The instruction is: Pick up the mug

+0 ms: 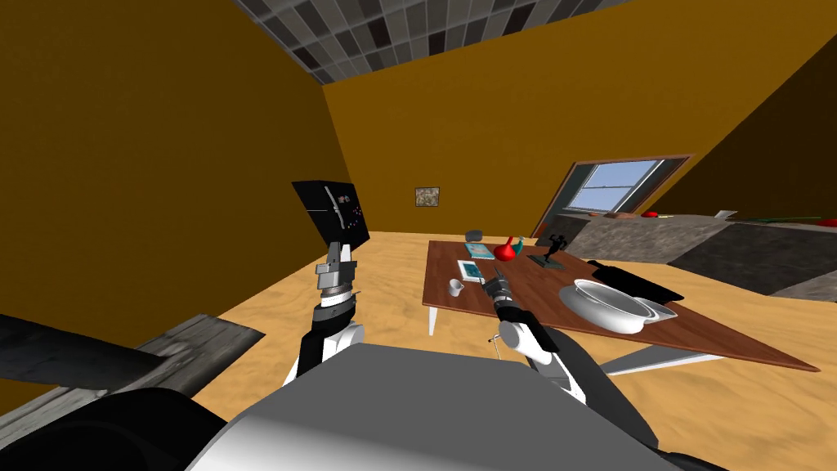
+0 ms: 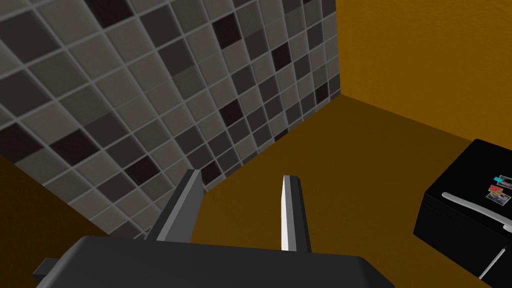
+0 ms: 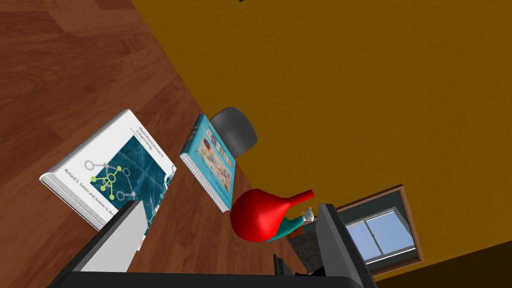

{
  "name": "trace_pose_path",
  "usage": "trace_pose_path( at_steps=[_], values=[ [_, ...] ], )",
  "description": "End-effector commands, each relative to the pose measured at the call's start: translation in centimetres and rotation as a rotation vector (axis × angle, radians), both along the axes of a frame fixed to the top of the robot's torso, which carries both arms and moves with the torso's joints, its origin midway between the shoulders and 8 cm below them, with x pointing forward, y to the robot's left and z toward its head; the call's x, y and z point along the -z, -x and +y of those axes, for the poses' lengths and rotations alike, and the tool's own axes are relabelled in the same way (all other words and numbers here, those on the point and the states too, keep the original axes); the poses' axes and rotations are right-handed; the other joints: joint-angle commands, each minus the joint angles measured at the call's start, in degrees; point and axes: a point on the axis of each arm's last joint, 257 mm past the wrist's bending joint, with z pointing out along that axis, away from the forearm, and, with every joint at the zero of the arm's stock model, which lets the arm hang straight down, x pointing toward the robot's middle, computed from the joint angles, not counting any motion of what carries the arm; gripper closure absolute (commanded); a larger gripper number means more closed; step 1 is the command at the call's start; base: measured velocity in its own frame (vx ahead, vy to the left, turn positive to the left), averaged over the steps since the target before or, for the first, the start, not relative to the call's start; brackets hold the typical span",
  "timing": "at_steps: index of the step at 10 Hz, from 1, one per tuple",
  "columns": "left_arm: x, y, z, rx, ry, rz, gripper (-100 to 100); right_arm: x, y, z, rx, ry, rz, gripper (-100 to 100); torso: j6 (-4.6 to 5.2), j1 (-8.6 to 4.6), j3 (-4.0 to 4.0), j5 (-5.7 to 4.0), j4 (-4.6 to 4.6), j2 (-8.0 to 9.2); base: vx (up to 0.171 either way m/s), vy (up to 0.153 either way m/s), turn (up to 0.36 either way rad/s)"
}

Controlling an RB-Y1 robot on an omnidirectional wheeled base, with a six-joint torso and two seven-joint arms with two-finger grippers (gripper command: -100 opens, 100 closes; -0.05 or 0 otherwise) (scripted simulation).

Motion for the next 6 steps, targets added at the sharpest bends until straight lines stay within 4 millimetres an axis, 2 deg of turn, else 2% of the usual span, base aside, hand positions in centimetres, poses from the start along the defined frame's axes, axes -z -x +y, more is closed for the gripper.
trace_pose_path(
  at_steps=[1, 6],
  values=[
    [0.0, 0.0, 0.0, 0.0, 0.0, 0.0, 0, 1.9, -0.6, -0.6, -0.002, -0.064, 0.047, -100, 0.0, 0.0, 0.0, 0.0, 0.0, 0.0, -0.012, -0.087, 0.085],
    [0.0, 0.0, 0.0, 0.0, 0.0, 0.0, 0, 6.7, -1.3, -1.5, 0.006, -0.244, 0.141, -100, -0.02, -0.03, -0.01, 0.0, 0.0, -0.02, -0.014, -0.083, 0.065]
  ],
)
